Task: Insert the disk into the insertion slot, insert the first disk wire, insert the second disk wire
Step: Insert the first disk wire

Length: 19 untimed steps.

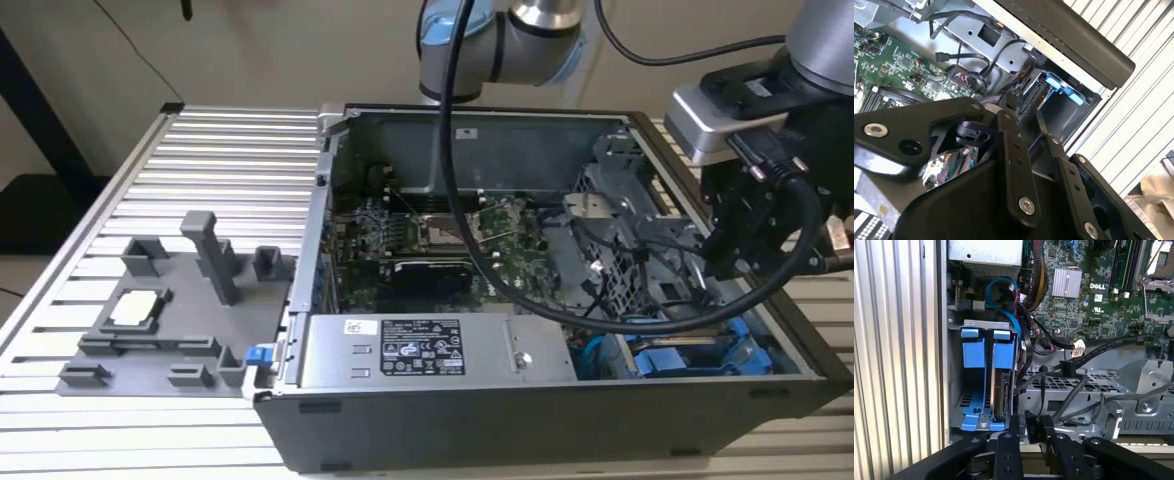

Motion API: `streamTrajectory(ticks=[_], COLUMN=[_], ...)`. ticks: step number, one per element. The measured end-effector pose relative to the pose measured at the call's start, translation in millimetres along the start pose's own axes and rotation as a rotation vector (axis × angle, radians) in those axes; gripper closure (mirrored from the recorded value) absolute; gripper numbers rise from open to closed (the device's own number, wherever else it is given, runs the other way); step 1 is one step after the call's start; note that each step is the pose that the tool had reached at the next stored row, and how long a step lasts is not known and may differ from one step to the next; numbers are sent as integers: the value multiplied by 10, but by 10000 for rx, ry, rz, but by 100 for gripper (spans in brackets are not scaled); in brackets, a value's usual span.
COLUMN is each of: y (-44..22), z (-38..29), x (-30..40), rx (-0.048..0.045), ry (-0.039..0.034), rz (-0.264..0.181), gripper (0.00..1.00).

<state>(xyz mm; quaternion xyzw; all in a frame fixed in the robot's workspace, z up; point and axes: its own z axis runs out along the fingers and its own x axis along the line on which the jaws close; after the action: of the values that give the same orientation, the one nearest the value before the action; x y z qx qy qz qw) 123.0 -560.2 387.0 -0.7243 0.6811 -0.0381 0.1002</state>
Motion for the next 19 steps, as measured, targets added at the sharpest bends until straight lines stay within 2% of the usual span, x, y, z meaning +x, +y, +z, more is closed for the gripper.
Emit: streamTrajectory(ticks=[1, 2, 5, 7, 11, 14, 16, 19], y=[0, 0, -4, -43, -159, -222, -235, -239], z=[0, 0, 1, 9, 36, 54, 61, 74], x=[0, 0, 1, 3, 12, 17, 22, 30], rx=[0, 0, -10, -198, -552, -790, -922, -1034], ry=[0, 2, 9, 11, 102, 140, 171, 193], rz=[0, 0, -1, 16, 27, 38, 46, 60], gripper=[73, 80, 81, 81, 81, 81, 81, 81])
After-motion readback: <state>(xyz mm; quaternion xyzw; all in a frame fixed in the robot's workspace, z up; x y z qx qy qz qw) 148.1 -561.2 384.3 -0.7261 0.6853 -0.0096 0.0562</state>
